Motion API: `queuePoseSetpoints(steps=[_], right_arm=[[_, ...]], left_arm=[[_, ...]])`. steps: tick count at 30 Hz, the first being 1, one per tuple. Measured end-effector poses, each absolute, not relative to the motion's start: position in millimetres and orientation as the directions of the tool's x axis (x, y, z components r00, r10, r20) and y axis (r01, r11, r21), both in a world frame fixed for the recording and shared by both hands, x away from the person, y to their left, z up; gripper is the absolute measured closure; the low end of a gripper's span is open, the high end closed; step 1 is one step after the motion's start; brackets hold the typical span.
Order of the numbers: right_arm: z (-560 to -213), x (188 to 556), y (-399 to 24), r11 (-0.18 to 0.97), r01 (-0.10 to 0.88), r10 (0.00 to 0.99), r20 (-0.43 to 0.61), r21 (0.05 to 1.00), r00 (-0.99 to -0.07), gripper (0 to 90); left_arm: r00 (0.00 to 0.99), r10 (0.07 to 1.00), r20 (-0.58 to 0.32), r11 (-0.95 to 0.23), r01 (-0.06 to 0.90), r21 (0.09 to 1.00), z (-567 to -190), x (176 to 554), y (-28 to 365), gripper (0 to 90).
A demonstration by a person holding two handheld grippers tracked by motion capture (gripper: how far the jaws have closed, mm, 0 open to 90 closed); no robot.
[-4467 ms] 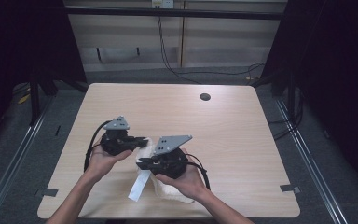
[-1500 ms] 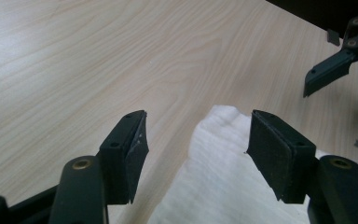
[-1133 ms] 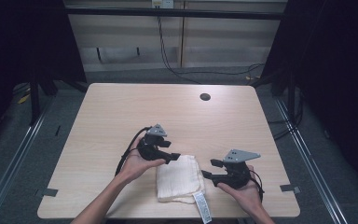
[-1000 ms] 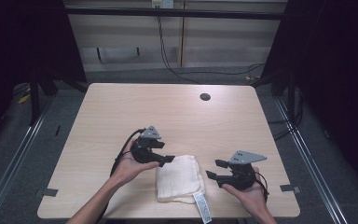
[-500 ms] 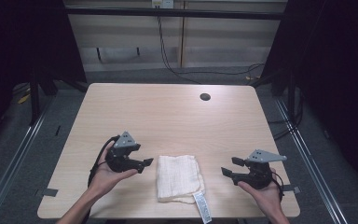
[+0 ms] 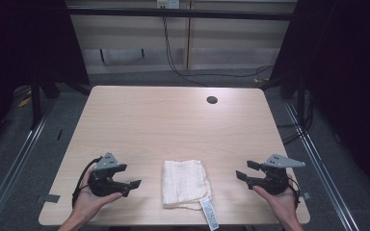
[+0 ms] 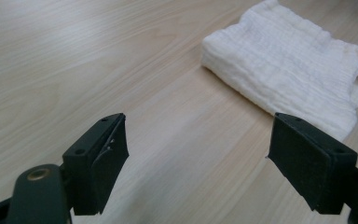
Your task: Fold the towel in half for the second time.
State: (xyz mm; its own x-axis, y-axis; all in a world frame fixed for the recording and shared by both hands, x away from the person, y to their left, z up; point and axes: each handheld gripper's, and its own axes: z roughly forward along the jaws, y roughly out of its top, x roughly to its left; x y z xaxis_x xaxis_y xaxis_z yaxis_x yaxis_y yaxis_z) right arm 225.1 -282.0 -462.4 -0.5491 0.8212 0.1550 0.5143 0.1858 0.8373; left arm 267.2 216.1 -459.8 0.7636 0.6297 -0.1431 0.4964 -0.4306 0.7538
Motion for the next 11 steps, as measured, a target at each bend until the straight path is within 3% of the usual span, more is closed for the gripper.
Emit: queuePoseSetpoints(steps=[4,7,11], right_arm=[[-466.4,227.3,-283.2,0.188,0.518,0.829,0.148,0.834,-0.539,36.1],[-467.5,227.1,-284.9,0.18,0.511,0.832,0.147,0.84,-0.534,36.0],[-471.1,227.4,-286.0,0.195,0.515,0.831,0.138,0.835,-0.539,35.9]], left_arm=[[0.753,0.637,-0.165,-0.413,0.514,0.751,-468.3,264.6,226.8,19.8],[0.761,0.634,-0.135,-0.386,0.463,0.798,-463.5,255.9,228.4,24.0],[0.786,0.605,-0.124,-0.414,0.444,0.795,-463.6,255.5,225.7,24.6]])
